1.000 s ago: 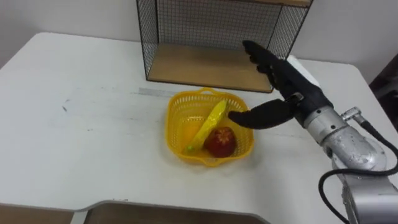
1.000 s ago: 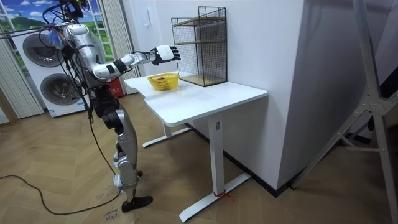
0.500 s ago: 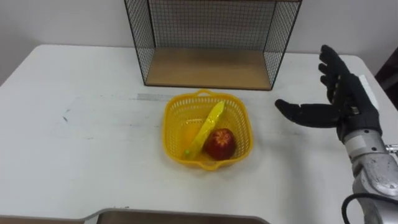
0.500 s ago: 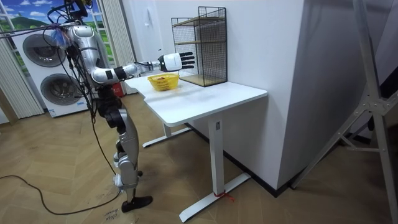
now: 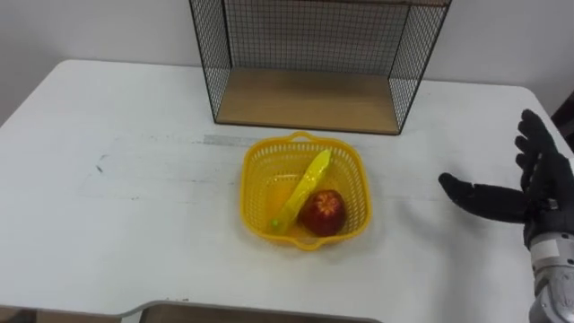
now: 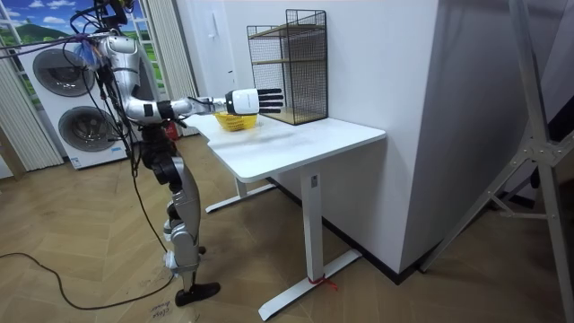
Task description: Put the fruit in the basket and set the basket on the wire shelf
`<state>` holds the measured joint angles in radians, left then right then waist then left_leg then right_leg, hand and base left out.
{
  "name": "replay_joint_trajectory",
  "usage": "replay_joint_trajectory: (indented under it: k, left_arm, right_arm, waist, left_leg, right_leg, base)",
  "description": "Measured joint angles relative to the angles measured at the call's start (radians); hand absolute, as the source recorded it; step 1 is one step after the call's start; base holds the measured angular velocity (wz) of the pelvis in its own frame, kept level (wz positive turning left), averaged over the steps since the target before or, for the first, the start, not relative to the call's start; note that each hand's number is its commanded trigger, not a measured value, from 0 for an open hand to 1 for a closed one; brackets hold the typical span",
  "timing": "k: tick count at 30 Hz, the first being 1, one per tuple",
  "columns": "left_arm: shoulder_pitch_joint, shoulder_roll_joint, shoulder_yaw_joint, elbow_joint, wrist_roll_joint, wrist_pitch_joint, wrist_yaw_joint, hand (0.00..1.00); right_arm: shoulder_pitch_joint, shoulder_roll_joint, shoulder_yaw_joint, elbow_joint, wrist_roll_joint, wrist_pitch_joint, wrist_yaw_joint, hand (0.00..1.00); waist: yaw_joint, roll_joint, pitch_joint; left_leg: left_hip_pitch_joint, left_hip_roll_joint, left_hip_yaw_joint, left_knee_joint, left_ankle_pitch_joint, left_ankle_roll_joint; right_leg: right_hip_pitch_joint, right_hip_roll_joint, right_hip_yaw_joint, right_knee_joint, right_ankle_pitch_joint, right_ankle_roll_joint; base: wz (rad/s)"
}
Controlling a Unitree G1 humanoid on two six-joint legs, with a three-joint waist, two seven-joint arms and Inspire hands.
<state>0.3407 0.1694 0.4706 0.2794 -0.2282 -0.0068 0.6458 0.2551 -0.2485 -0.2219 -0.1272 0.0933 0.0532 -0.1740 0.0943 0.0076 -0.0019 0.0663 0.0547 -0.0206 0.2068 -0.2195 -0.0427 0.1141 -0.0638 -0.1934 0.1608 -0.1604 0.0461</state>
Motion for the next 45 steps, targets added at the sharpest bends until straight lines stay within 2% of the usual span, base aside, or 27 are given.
replay_joint_trajectory:
  k: [2,4,7,10,13,15,18,21,23,24,29,31,36,38,40,43,45]
  left_arm:
    - [0.001,0.0,0.013,-0.084,0.007,-0.001,0.077,0.0]
    - [-0.015,0.0,0.061,-0.208,0.025,-0.045,0.178,0.0]
    - [-0.044,0.006,0.14,-0.322,0.072,-0.087,0.28,0.0]
    - [-0.041,0.008,0.236,-0.377,0.145,-0.113,0.361,0.0]
    - [-0.036,0.009,0.294,-0.388,0.192,-0.125,0.44,0.0]
    - [-0.03,0.008,0.317,-0.41,0.192,-0.124,0.471,0.0]
    - [-0.011,0.008,0.351,-0.477,0.191,-0.125,0.494,0.0]
    - [-0.004,0.008,0.345,-0.527,0.18,-0.125,0.499,0.0]
    - [-0.007,0.008,0.329,-0.547,0.154,-0.125,0.478,0.0]
    - [-0.008,0.008,0.309,-0.557,0.143,-0.125,0.461,0.0]
    - [-0.011,0.008,0.179,-0.596,0.138,-0.125,0.342,0.0]
    - [-0.016,0.008,0.129,-0.603,0.075,-0.125,0.265,0.0]
    - [-0.021,0.008,0.005,-0.604,-0.098,-0.125,0.125,0.0]
    - [-0.034,0.008,-0.056,-0.603,-0.166,-0.124,0.07,0.0]
    - [-0.047,0.007,-0.131,-0.601,-0.219,-0.122,-0.008,0.0]
    - [-0.074,0.007,-0.201,-0.572,-0.231,-0.112,-0.121,0.0]
    - [-0.075,0.007,-0.23,-0.568,-0.242,-0.105,-0.181,0.0]
  right_arm:
    - [0.008,0.002,-0.007,0.021,0.001,-0.009,-0.025,0.0]
    - [0.008,0.004,-0.01,0.031,0.001,-0.01,-0.044,0.0]
    - [0.008,0.004,-0.009,0.03,0.002,-0.01,-0.066,0.0]
    - [0.015,0.003,-0.019,0.029,0.003,-0.025,-0.091,0.0]
    - [0.045,-0.005,-0.032,0.028,0.025,-0.04,-0.1,0.0]
    - [0.063,-0.006,-0.038,0.023,0.029,-0.04,-0.1,0.0]
    - [0.083,-0.006,-0.038,-0.007,0.052,-0.04,-0.095,0.0]
    - [0.083,-0.006,-0.033,-0.01,0.059,-0.042,-0.093,0.0]
    - [0.083,-0.006,-0.033,-0.01,0.058,-0.041,-0.084,0.0]
    - [0.082,-0.006,-0.033,-0.01,0.057,-0.041,-0.079,0.0]
    - [0.069,-0.006,-0.03,-0.006,0.059,-0.041,-0.025,0.0]
    - [0.069,-0.005,-0.023,-0.006,0.095,-0.041,-0.014,0.0]
    - [0.068,0.002,0.028,0.002,0.1,-0.041,0.026,0.0]
    - [0.067,0.011,0.057,0.005,0.112,-0.041,0.033,0.0]
    - [0.047,0.026,0.093,0.039,0.136,-0.041,0.071,0.0]
    - [0.024,0.064,0.105,0.074,0.139,-0.041,0.119,0.0]
    - [0.003,0.066,0.115,0.081,0.156,-0.041,0.14,0.0]
  waist:
    - [0.016,-0.005,-0.0029]
    - [0.024,-0.001,-0.0032]
    - [0.043,0.011,-0.0092]
    - [0.049,0.019,-0.0105]
    - [0.064,0.021,-0.0133]
    - [0.079,0.019,-0.0148]
    - [0.081,0.017,-0.0152]
    - [0.078,0.019,-0.0129]
    - [0.074,0.018,-0.0131]
    - [0.069,0.019,-0.0095]
    - [0.045,0.016,-0.0073]
    - [0.028,0.014,-0.0062]
    - [0.011,0.009,-0.0066]
    - [0.009,0.003,-0.001]
    - [-0.008,-0.006,0.0071]
    - [-0.015,-0.008,0.0127]
    - [-0.032,-0.003,0.0152]
  left_leg:
    - [0.0,0.0,-0.006,0.008,0.0,0.0]
    - [0.0,-0.001,-0.01,0.002,0.0,0.0]
    - [0.009,-0.001,-0.01,-0.004,0.0,0.0]
    - [0.015,-0.002,-0.01,-0.009,0.0,0.0]
    - [0.016,-0.003,-0.012,-0.007,0.0,0.0]
    - [0.014,-0.003,-0.013,-0.005,0.0,0.0]
    - [0.014,-0.007,-0.019,-0.005,0.0,0.0]
    - [0.019,-0.009,-0.024,-0.002,0.0,0.001]
    - [0.022,-0.009,-0.029,-0.001,0.0,0.001]
    - [0.024,-0.01,-0.034,-0.001,0.0,0.001]
    - [0.024,-0.012,-0.045,0.004,0.0,0.001]
    - [0.025,-0.014,-0.045,0.004,0.001,0.002]
    - [0.027,-0.014,-0.038,-0.007,0.003,0.003]
    - [0.028,-0.014,-0.038,-0.004,0.003,0.004]
    - [0.027,-0.014,-0.038,-0.002,0.003,0.004]
    - [0.013,-0.014,-0.037,-0.001,0.003,0.004]
    - [0.008,-0.014,-0.035,-0.001,0.003,0.004]
  right_leg:
    - [0.0,0.001,-0.002,-0.001,0.0,0.0]
    - [0.0,0.0,-0.002,0.0,0.0,0.0]
    - [0.001,0.0,-0.001,0.007,0.0,0.0]
    - [-0.001,-0.001,0.0,0.006,-0.003,-0.001]
    - [-0.007,-0.001,-0.002,0.006,-0.009,-0.002]
    - [-0.012,-0.001,-0.001,0.006,-0.009,-0.002]
    - [0.002,-0.005,-0.004,0.005,-0.01,0.0]
    - [0.011,-0.006,-0.008,0.005,-0.011,0.001]
    - [0.018,-0.006,-0.012,0.006,-0.011,0.001]
    - [0.024,-0.006,-0.015,0.006,-0.011,0.001]
    - [0.022,-0.007,-0.02,0.005,-0.014,0.002]
    - [0.024,-0.008,-0.02,0.006,-0.014,0.002]
    - [0.016,-0.008,-0.007,0.008,-0.014,0.002]
    - [0.018,-0.008,-0.007,0.01,-0.013,0.002]
    - [0.015,-0.008,-0.008,0.009,-0.013,0.002]
    - [0.006,-0.008,-0.007,0.009,-0.013,0.002]
    - [0.001,-0.008,-0.005,0.009,-0.013,0.002]
  base:
    - [0.02]
    - [0.0]
    - [-0.06]
    - [-0.04]
    - [0.0]
    - [0.0]
    - [0.04]
    - [0.07]
    - [0.08]
    - [0.12]
    - [0.04]
    - [0.0]
    - [-0.07]
    - [0.0]
    - [0.0]
    - [0.0]
    - [0.0]
